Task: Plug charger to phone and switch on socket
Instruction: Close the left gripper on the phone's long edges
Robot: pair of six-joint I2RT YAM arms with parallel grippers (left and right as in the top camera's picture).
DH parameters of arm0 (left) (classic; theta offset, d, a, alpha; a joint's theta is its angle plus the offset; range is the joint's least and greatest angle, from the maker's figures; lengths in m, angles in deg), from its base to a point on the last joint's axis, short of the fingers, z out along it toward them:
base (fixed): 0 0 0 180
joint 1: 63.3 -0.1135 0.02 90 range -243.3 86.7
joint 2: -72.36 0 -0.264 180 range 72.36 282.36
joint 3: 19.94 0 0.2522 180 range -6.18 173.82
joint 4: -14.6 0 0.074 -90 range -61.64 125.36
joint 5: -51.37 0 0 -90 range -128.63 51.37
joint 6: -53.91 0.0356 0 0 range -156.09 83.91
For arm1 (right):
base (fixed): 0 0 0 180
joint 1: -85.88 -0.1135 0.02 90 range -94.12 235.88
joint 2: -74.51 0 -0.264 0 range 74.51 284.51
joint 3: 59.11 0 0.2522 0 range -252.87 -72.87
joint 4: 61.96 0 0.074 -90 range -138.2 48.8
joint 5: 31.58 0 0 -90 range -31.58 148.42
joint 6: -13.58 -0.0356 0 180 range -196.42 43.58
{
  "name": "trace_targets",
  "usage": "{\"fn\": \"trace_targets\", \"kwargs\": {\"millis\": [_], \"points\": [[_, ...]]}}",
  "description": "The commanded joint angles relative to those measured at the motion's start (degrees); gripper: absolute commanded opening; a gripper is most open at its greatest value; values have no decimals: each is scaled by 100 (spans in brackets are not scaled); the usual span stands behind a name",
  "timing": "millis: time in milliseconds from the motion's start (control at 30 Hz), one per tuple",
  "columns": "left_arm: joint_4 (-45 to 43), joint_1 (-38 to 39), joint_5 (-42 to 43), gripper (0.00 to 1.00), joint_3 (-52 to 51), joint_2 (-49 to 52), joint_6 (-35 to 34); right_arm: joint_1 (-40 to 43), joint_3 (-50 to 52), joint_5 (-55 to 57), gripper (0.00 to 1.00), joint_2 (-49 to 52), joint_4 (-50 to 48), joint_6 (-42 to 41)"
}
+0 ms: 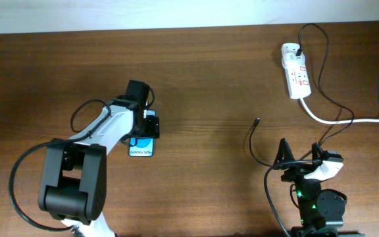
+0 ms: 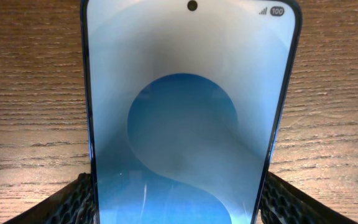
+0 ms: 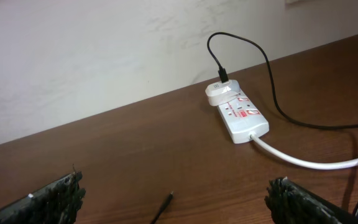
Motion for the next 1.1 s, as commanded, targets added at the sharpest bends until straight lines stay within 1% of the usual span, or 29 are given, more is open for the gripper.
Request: {"fn": "trace_targets", "kwargs": {"millis": [0, 33, 67, 100, 167, 200, 467, 633, 733, 767, 833, 1000, 1067], "points": [[138, 2, 273, 76, -409, 463, 144, -46, 31, 50, 98, -50, 31, -11], [138, 2, 273, 73, -409, 463, 144, -46, 31, 50, 98, -50, 31, -11], [138, 2, 273, 72, -409, 463, 144, -46, 31, 50, 98, -50, 31, -11], [138, 0, 273, 75, -409, 463, 144, -46, 31, 50, 98, -50, 31, -11], [138, 0, 273, 90, -409, 463, 142, -46, 31, 48, 99, -50, 31, -11], [138, 2, 273, 100, -409, 463, 142, -46, 31, 50, 98, -50, 31, -11], [138, 2, 271, 99, -409, 463, 144, -46, 31, 48, 98, -50, 31, -11], [136, 0, 273, 99, -409, 463, 522, -46, 31, 48, 98, -50, 31, -11], [133, 2, 271, 100, -409, 463, 573, -46, 31, 50, 98, -50, 31, -11], [131, 0, 262, 98, -409, 463, 573, -46, 31, 48, 98, -50, 31, -11], [131, 0, 153, 90, -409, 463, 570, -46, 31, 48, 99, -50, 31, -11], [109, 2, 85, 89, -409, 463, 568, -46, 31, 48, 98, -50, 31, -11], [111, 0, 85, 83, -409, 463, 568, -46, 31, 50, 98, -50, 31, -11]]}}
